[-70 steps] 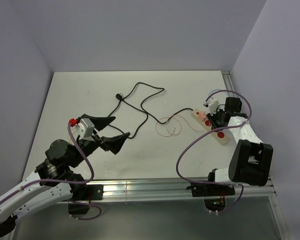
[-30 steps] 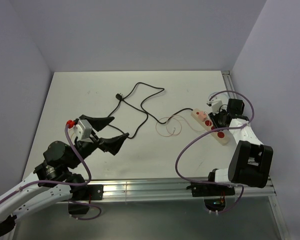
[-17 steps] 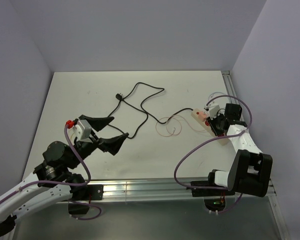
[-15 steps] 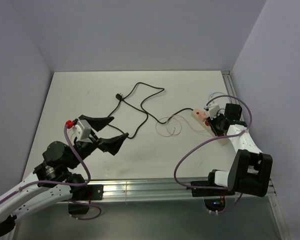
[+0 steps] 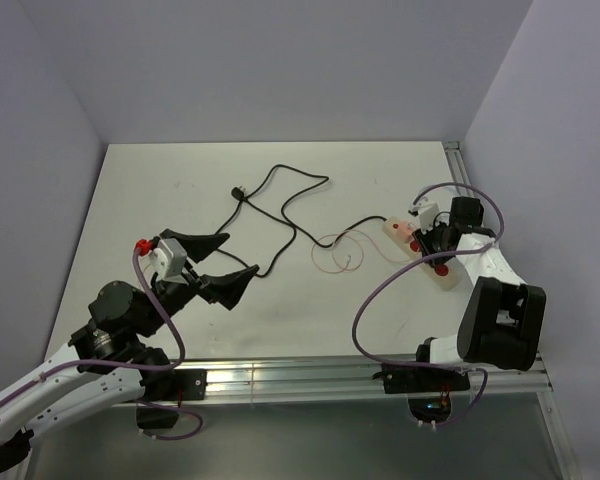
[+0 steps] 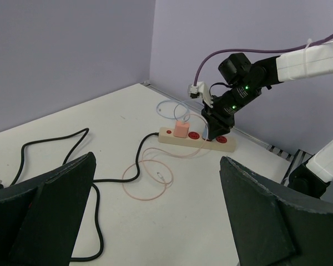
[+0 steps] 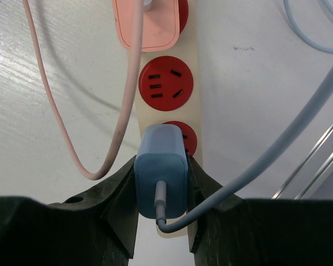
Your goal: Insert the plug
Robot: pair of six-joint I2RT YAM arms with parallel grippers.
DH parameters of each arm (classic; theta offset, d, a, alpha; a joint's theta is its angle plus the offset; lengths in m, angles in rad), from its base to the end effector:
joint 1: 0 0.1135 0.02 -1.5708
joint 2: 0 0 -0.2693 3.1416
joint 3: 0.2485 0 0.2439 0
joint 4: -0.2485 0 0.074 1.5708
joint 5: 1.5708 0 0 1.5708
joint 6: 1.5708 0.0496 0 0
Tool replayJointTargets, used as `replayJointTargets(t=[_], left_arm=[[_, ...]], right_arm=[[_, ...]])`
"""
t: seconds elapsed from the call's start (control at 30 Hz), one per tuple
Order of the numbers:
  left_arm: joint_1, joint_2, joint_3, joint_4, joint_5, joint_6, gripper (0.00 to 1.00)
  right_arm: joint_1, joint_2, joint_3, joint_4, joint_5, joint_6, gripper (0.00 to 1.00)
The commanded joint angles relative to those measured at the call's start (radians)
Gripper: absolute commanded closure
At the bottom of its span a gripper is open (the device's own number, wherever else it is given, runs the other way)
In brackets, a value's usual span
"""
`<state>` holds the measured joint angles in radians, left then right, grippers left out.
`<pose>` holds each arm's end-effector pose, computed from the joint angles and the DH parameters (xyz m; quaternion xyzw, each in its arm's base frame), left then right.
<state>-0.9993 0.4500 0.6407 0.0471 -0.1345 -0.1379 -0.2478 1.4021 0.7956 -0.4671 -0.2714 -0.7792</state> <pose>0.0694 -0.0956 0.3634 0.2095 0.5826 -0.3873 0.6832 0.2566 -0.0512 0.1865 -0.2843 0.9179 -0.0055 0.2768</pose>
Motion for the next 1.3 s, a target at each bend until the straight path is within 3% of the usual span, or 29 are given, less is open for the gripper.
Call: replayJointTargets(t=[0.0, 0.17, 0.37, 0.6, 0.83, 0.97, 1.03, 1.27], left_arm=[[-0.005, 0.012, -0.009, 0.025, -0.022, 0.020, 0.00], [-0.005, 0.023, -0.012, 0.027, -0.028, 0.024, 0.00], [-0.005, 0.015, -0.010, 0.028, -0.027, 0.024, 0.00], [-0.005, 0.004, -0.018, 0.022, -0.031, 0.020, 0.00], [-0.005, 0.010, -0.019, 0.025, -0.031, 0.023, 0.00], [-0.005, 0.012, -0.021, 0.027, -0.036, 0.026, 0.01], [-0.005, 0.019, -0.022, 0.023, -0.036, 0.024, 0.00], [-0.005, 0.033, -0.022, 0.033, -0.037, 0.027, 0.00]], right_arm=[[-0.030, 0.112, -0.039, 0.018, 0.024, -0.026, 1.00], [-0.048, 0.144, -0.018, -0.013, 0.061, -0.055, 1.00], [-0.051, 0.067, -0.091, 0.073, 0.161, -0.063, 1.00], [-0.065, 0.144, -0.021, 0.019, 0.245, -0.107, 1.00], [-0.050, 0.234, -0.061, 0.088, 0.481, -0.164, 1.00], [0.008, 0.375, -0.039, 0.105, 0.633, -0.157, 1.00], [0.019, 0.405, -0.058, 0.120, 0.626, -0.135, 1.00], [0.002, 0.288, -0.086, 0.197, 0.492, -0.111, 1.00]])
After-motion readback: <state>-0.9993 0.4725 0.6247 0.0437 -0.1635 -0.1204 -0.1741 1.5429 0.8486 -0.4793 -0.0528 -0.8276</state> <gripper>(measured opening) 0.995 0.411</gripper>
